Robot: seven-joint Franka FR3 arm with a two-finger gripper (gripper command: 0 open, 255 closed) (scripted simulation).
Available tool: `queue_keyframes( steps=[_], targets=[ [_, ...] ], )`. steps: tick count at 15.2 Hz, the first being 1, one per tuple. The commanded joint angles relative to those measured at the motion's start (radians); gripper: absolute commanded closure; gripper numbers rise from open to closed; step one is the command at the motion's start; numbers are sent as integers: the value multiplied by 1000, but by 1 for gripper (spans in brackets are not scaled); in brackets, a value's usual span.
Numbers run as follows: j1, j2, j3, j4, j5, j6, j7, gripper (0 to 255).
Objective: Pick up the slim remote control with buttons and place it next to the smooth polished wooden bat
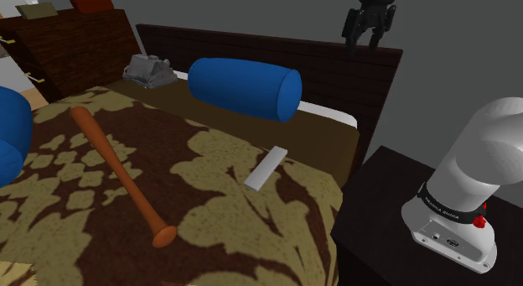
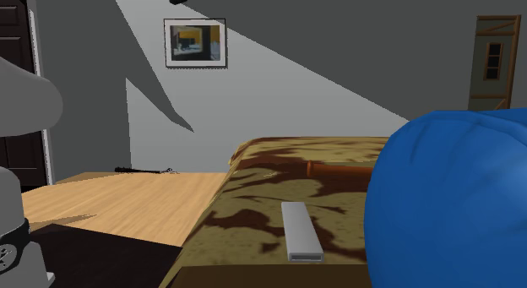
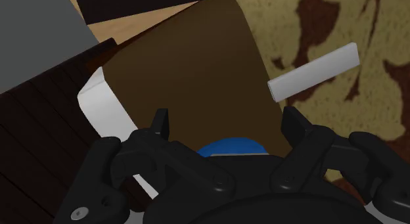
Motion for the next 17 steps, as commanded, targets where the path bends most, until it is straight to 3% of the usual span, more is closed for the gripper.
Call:
queue_keyframes(
  steps=[1, 9, 17],
  targets=[
    [0, 0, 0, 0, 0, 0, 0, 0],
    [-12, 17, 182, -174, 113, 194, 329, 0],
    [-32, 177, 383, -235, 208, 426, 659, 0]
  ],
)
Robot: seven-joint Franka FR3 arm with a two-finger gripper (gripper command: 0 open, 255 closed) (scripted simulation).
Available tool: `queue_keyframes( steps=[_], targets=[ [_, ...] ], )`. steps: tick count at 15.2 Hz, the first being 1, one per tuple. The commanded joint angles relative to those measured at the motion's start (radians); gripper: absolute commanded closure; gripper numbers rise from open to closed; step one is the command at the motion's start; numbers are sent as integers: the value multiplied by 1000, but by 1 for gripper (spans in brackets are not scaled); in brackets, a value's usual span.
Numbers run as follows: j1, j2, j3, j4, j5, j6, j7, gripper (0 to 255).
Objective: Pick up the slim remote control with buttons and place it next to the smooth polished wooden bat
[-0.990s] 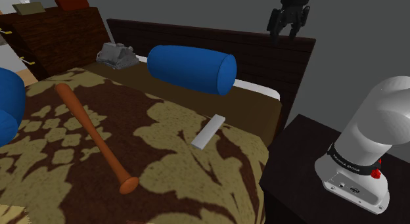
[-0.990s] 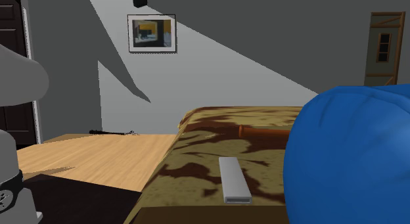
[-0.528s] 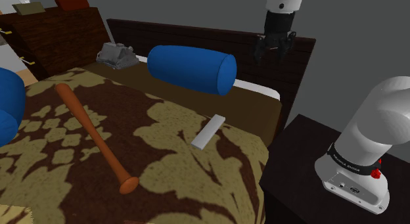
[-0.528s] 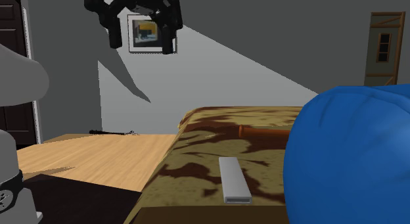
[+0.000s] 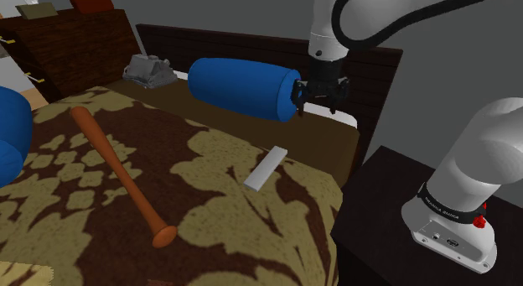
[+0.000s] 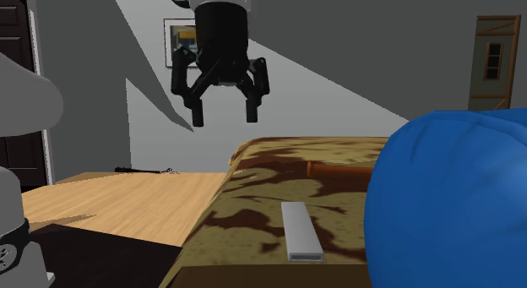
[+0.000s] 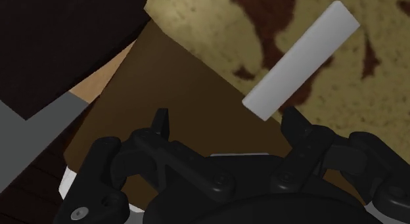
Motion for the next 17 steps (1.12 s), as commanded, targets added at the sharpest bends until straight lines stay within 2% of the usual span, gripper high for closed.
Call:
queue_keyframes(
  steps=[1, 5, 9, 13, 16, 17],
  targets=[
    [-13, 66, 53, 2, 15, 69, 89, 0],
    [-47, 206, 158, 23, 15, 192, 268, 0],
    [-99, 378, 260, 72, -45, 310, 473, 0],
    [-146, 581, 334, 146, -197, 409, 728, 0],
    [-135, 738, 332, 217, -350, 453, 931, 0],
    [-126, 751, 321, 214, -363, 465, 941, 0]
  ],
)
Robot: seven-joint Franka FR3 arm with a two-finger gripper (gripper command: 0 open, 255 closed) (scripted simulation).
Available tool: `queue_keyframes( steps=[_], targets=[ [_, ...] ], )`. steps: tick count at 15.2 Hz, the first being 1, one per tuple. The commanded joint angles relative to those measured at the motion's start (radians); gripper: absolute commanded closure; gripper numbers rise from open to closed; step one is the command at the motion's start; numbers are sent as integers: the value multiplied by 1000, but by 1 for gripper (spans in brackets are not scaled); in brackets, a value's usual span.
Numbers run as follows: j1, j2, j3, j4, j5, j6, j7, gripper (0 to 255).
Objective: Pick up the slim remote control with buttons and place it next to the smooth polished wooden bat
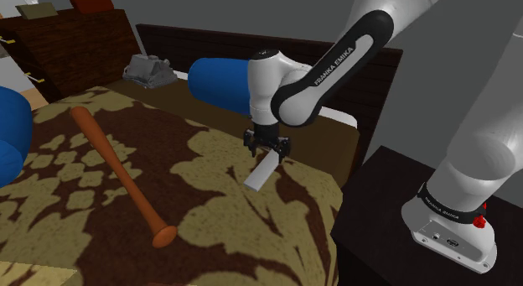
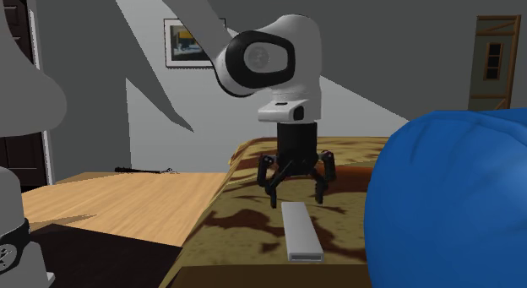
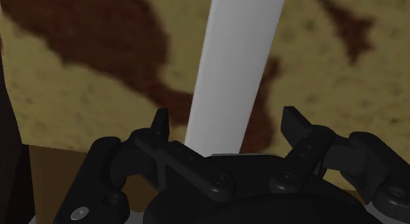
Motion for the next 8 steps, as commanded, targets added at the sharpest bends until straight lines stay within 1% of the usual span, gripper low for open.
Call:
queue_keyframes(
  steps=[1, 6, 8],
  targets=[
    [13, 39, -9, 7, -41, 23, 52, 0],
    [35, 107, -39, 2, -118, 80, 105, 0],
    [39, 115, -44, 2, -127, 86, 112, 0]
  ],
)
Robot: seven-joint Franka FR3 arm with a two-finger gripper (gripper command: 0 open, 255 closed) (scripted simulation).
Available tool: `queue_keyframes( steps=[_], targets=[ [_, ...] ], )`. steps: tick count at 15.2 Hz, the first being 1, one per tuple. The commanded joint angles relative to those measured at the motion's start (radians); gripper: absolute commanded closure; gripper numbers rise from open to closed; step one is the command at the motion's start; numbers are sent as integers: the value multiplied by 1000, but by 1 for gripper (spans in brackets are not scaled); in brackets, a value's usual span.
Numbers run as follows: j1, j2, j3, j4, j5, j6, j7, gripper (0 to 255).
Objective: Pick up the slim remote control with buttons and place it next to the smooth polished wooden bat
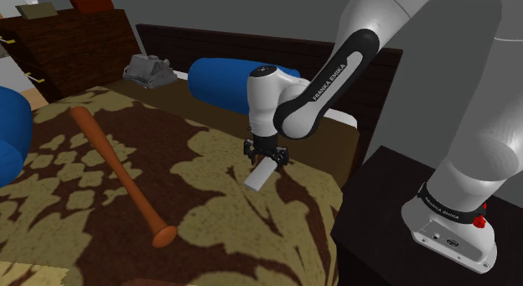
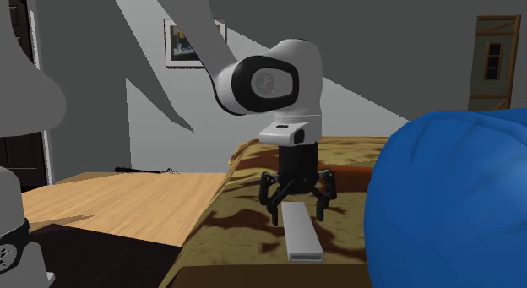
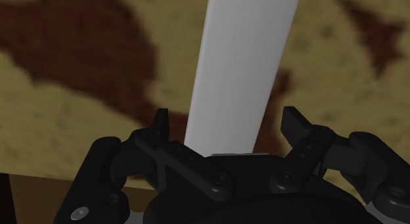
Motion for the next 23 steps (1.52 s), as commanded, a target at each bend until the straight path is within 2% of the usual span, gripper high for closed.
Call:
queue_keyframes(
  steps=[1, 7, 8, 17, 23],
  targets=[
    [2, 6, -3, 0, -7, 5, 5, 0],
    [2, 6, -3, 0, -7, 5, 5, 0],
    [2, 6, -3, 0, -7, 5, 5, 255],
    [2, 6, -3, 0, -7, 5, 5, 255],
    [-26, -74, 34, 8, 82, -64, -58, 255]
  ],
)
